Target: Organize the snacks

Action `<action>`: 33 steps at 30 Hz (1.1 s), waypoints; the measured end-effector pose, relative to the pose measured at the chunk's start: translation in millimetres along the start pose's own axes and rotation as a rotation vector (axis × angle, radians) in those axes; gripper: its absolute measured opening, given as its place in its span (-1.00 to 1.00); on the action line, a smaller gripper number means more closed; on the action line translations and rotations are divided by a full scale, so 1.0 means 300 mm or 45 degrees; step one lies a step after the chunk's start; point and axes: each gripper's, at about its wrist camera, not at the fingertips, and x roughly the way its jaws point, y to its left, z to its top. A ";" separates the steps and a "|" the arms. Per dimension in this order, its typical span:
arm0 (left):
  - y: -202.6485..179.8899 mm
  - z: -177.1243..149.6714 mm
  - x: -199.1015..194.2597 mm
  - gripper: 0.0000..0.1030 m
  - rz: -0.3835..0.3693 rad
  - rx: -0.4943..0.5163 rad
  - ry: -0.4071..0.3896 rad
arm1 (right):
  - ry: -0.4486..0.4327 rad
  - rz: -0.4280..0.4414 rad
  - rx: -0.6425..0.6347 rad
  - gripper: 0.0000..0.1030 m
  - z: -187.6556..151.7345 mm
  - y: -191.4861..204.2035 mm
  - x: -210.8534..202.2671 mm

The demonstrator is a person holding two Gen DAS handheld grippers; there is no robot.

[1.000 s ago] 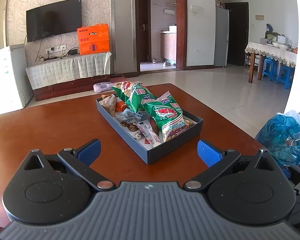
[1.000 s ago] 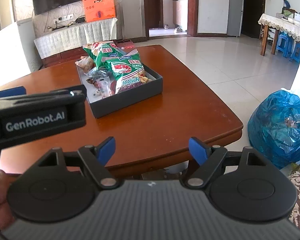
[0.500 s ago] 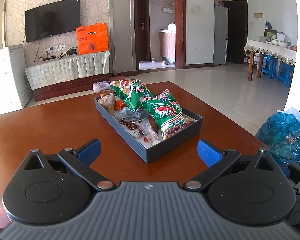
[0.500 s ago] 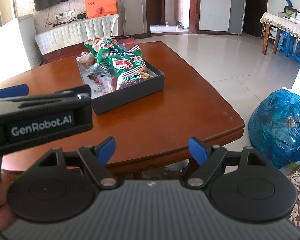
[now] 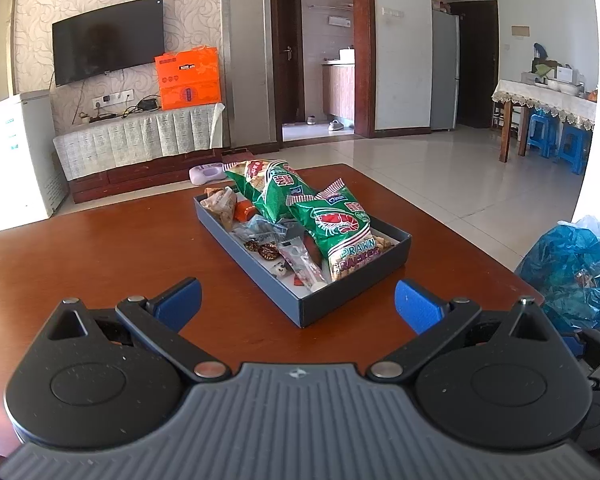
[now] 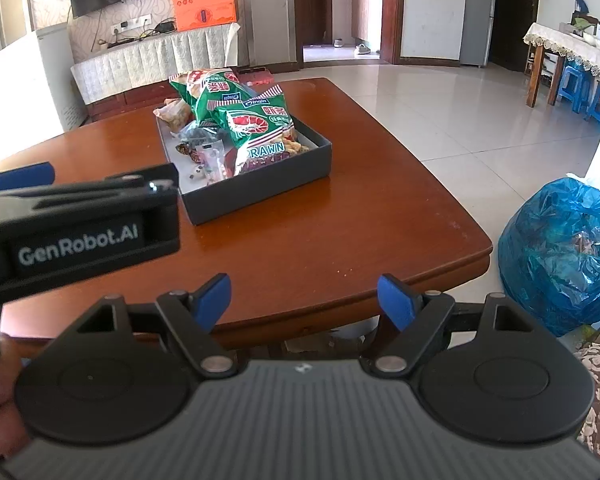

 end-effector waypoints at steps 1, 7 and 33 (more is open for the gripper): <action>0.001 -0.001 0.001 1.00 0.000 -0.001 0.001 | 0.000 0.000 -0.001 0.60 0.000 0.000 0.000; 0.001 -0.001 0.001 1.00 0.000 -0.001 0.001 | 0.000 0.000 0.000 0.60 0.000 0.000 0.000; 0.009 -0.001 0.002 1.00 0.008 -0.009 -0.006 | 0.000 0.002 0.000 0.60 0.000 -0.001 0.000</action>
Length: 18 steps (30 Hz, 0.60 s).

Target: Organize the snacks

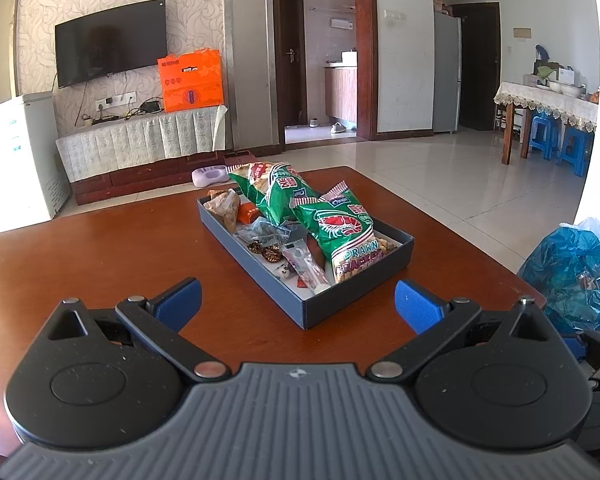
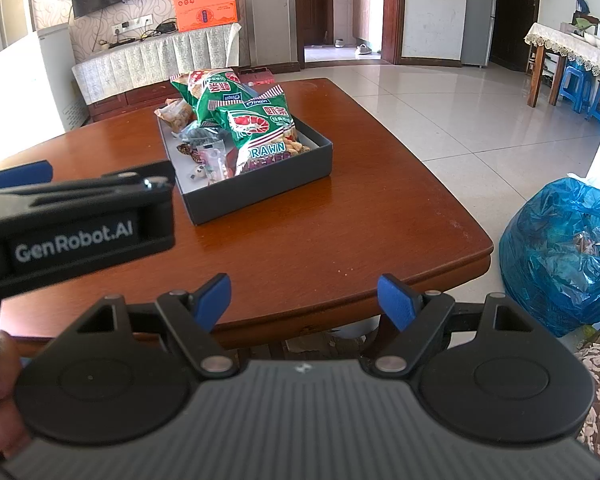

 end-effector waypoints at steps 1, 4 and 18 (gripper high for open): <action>0.002 0.001 0.001 1.00 -0.001 -0.003 0.001 | 0.000 0.000 0.000 0.60 0.000 0.000 0.000; 0.005 0.000 0.003 1.00 0.003 -0.003 -0.003 | 0.000 0.000 0.001 0.60 0.000 0.000 0.000; 0.002 -0.002 0.001 1.00 0.003 -0.002 -0.004 | 0.000 0.000 0.000 0.60 0.000 0.001 -0.001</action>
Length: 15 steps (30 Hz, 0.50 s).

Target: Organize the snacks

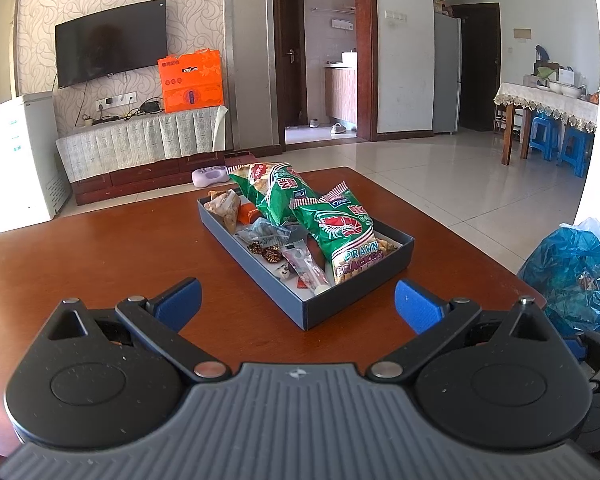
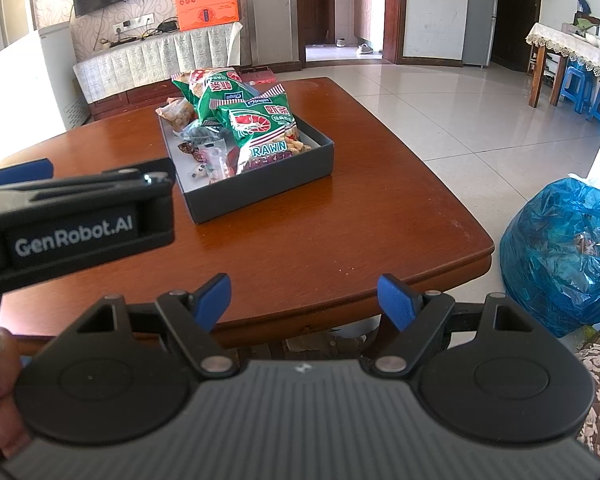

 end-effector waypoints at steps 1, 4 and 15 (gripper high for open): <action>0.001 0.000 0.001 1.00 0.000 0.000 0.000 | 0.000 0.000 0.000 0.60 0.000 0.000 0.000; 0.001 0.000 0.002 1.00 0.002 -0.002 0.000 | 0.000 0.000 0.000 0.60 0.000 0.000 0.000; 0.001 -0.002 -0.001 1.00 -0.001 0.000 -0.001 | 0.000 0.000 0.000 0.60 0.000 0.001 -0.001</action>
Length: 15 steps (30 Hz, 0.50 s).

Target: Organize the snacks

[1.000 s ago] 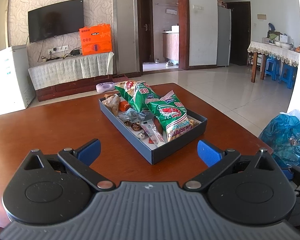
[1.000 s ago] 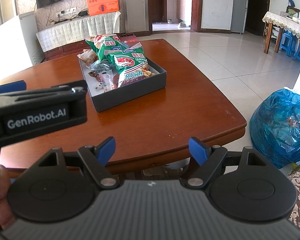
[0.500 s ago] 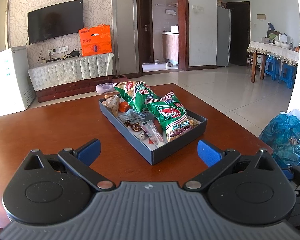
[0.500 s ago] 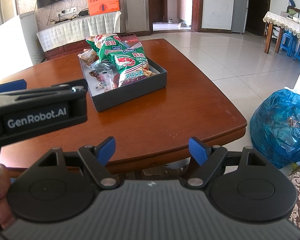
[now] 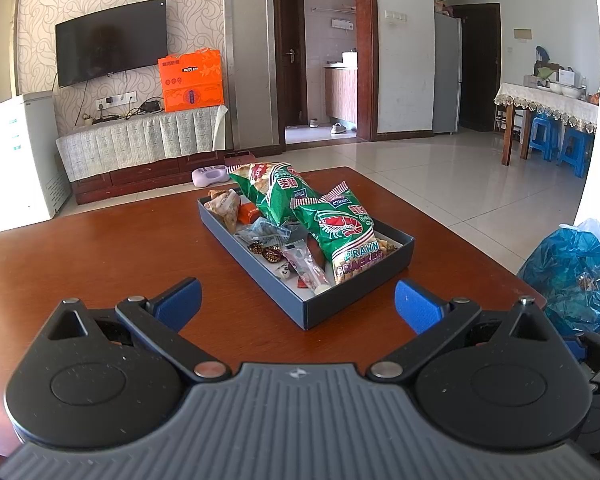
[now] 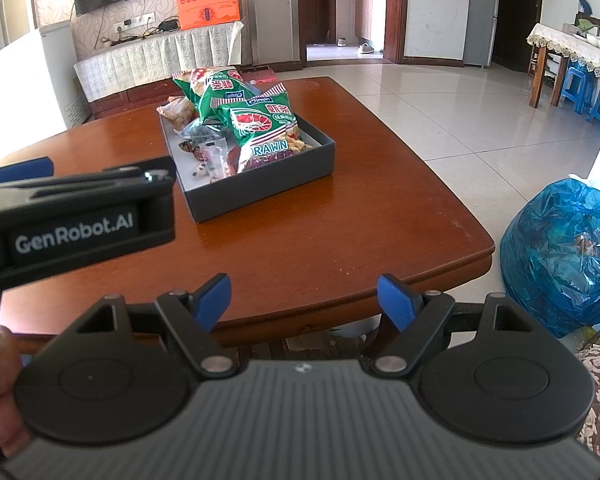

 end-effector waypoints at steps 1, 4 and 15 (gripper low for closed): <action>0.000 0.000 0.000 1.00 -0.001 0.000 0.000 | 0.000 0.000 0.000 0.60 0.000 0.000 0.000; -0.001 0.000 0.000 1.00 0.000 0.001 0.000 | 0.001 0.001 -0.001 0.60 -0.001 -0.001 0.001; -0.007 -0.009 -0.011 1.00 -0.017 0.032 -0.026 | 0.001 0.000 -0.002 0.60 -0.001 0.000 0.000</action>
